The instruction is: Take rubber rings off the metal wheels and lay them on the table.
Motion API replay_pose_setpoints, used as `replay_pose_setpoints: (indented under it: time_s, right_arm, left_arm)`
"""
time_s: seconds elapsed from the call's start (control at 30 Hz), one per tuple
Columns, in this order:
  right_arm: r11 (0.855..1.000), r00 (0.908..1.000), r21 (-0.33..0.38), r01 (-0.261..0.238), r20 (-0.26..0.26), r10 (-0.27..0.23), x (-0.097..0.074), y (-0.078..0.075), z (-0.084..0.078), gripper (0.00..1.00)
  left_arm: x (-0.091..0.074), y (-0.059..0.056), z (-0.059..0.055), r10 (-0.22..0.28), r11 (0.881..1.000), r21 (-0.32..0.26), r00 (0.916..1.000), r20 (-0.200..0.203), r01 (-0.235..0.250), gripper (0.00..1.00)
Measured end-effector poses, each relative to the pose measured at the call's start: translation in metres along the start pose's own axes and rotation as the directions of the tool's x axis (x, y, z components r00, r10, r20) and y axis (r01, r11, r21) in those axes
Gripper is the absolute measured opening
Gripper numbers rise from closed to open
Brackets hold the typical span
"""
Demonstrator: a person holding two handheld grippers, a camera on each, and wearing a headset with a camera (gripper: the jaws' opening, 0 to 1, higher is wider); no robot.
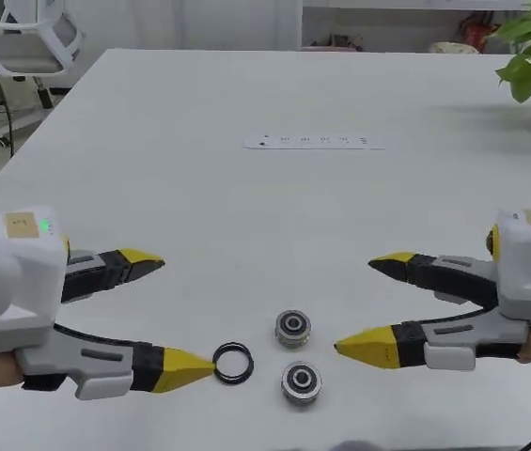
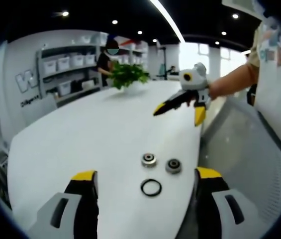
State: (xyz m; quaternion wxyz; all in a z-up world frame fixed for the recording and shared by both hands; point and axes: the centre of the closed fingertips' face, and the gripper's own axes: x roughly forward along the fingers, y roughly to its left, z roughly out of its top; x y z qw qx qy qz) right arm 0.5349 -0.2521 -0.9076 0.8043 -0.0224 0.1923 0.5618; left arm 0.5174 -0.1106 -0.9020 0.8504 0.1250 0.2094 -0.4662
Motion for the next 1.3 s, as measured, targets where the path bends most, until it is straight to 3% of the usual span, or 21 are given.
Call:
replay_pose_setpoints:
  time_s: [0.63,1.1,1.3]
  right_arm:
    - [0.987,0.9952,-0.142,0.075,-0.052,-0.083,-0.032,0.002,-0.020,0.97]
    - [0.979,0.9921,-0.192,0.072,-0.087,-0.090,-0.041,0.004,-0.031,0.99]
    - [0.979,0.9925,-0.189,0.077,-0.080,-0.093,-0.043,0.002,-0.031,0.99]
  left_arm:
    - [-0.014,-0.006,-0.006,0.036,0.999,0.011,0.9993,-0.001,-0.036,0.89]
    - [-0.021,-0.006,-0.009,0.064,0.998,0.011,0.9979,-0.003,-0.064,0.89]
    - [-0.022,-0.005,-0.010,0.076,0.997,0.004,0.9971,-0.006,-0.076,0.89]
